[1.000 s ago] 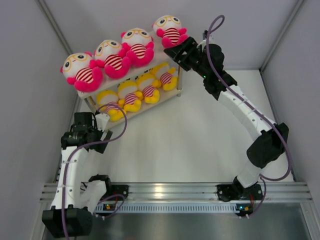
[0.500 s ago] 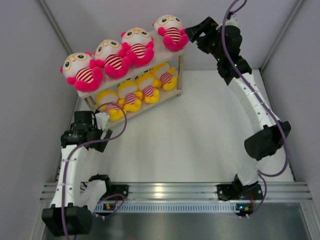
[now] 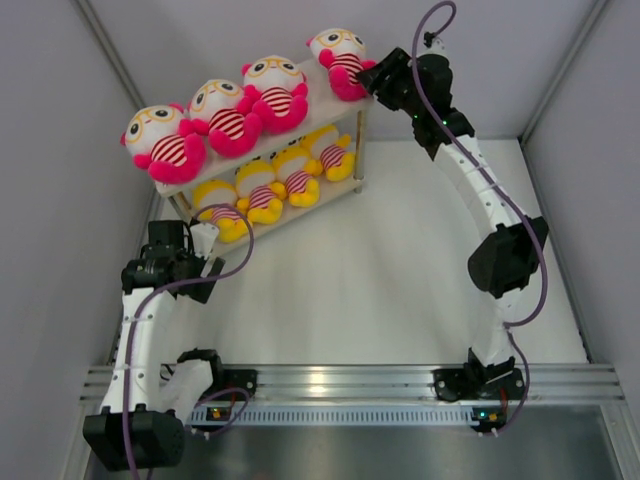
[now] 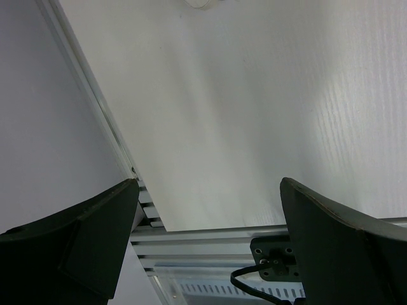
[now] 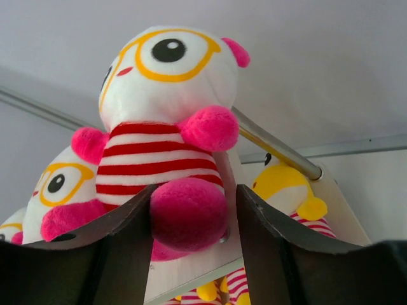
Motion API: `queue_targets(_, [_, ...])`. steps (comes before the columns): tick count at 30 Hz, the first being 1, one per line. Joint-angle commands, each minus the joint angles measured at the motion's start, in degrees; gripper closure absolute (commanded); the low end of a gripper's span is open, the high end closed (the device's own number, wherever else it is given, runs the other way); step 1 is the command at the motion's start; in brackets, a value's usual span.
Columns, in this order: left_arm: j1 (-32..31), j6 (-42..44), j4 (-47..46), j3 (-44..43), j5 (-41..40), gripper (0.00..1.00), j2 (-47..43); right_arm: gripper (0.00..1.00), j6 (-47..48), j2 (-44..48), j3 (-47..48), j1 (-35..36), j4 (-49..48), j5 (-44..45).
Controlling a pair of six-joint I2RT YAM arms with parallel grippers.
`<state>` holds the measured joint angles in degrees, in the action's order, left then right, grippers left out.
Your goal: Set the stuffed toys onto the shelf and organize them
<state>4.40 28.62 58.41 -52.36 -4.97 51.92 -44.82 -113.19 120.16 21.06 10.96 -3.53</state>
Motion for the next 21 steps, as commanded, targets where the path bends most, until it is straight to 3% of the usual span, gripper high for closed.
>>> queue_targets(1, [-0.2, -0.4, -2.1, -2.0, 0.3, 0.01, 0.0, 0.5, 1.2, -0.6, 4.8, 0.6, -1.6, -2.0])
queue_targets(4, [-0.2, -0.5, -1.9, -2.0, 0.1, 0.01, 0.0, 0.68, 2.4, 0.2, 3.9, 0.5, -3.0, -3.0])
queue_targets(13, [-0.2, -0.2, -2.1, -1.6, 0.1, 0.01, 0.0, 0.99, 7.3, 0.8, 2.4, -0.5, -7.3, -10.4])
queue_targets(21, [-0.2, -0.3, -2.1, -1.8, -0.2, 0.01, -0.1, 1.0, 7.7, -2.0, 5.6, -0.6, -6.9, -16.1])
